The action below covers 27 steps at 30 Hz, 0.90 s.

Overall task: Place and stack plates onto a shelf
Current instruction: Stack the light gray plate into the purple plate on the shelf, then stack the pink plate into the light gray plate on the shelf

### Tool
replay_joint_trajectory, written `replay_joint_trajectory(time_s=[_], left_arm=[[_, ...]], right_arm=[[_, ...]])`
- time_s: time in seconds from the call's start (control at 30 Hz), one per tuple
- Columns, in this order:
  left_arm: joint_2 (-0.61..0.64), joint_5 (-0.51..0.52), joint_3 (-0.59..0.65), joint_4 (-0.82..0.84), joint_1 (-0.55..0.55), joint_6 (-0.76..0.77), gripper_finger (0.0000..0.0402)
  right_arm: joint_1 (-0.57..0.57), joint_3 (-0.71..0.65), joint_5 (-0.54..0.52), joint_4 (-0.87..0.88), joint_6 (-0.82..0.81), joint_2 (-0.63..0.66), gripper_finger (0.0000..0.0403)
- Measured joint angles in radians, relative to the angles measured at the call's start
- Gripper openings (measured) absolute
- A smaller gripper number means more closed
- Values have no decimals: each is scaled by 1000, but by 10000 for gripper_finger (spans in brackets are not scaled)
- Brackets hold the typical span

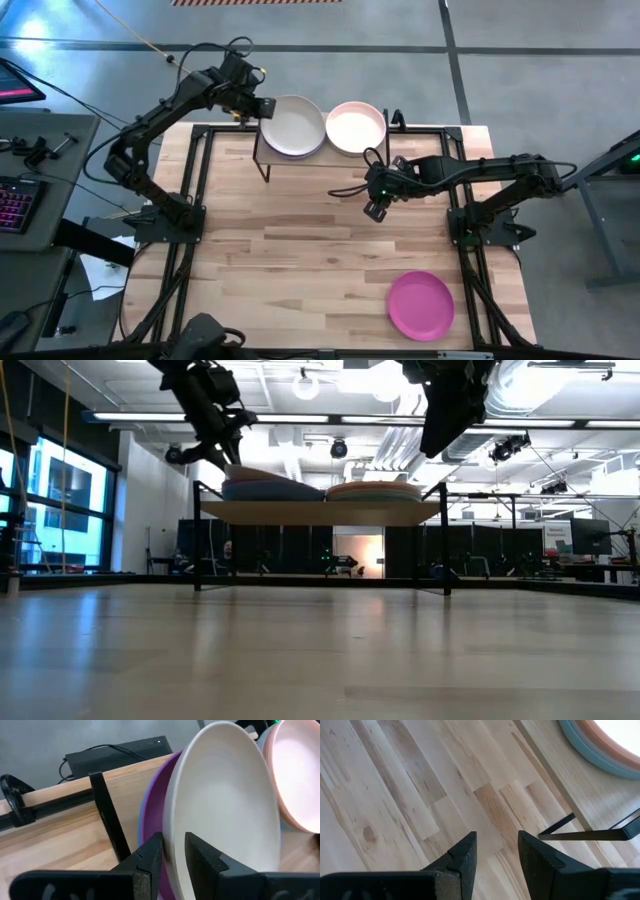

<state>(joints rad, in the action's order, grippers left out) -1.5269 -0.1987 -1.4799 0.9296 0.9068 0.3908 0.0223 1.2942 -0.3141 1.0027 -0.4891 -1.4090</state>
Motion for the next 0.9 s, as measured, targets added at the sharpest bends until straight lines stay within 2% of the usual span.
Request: replay_joint_trajectory(time_s=[0.43, 0.53, 0.63, 0.8, 0.9], left_arm=[[0, -3, 0, 38, 21, -26, 72], [2, -4, 0, 44, 28, 21, 72], [13, -7, 0, 84, 34, 35, 72], [20, 4, 0, 183, 28, -31, 72], [20, 44, 0, 184, 25, -33, 72]], right_arm=[[0, 0, 0, -1, 20, 0, 124], [0, 0, 0, -1, 23, 0, 124], [0, 0, 0, 1, 22, 0, 124], [0, 0, 0, 2, 19, 0, 124], [0, 0, 0, 2, 19, 0, 124]])
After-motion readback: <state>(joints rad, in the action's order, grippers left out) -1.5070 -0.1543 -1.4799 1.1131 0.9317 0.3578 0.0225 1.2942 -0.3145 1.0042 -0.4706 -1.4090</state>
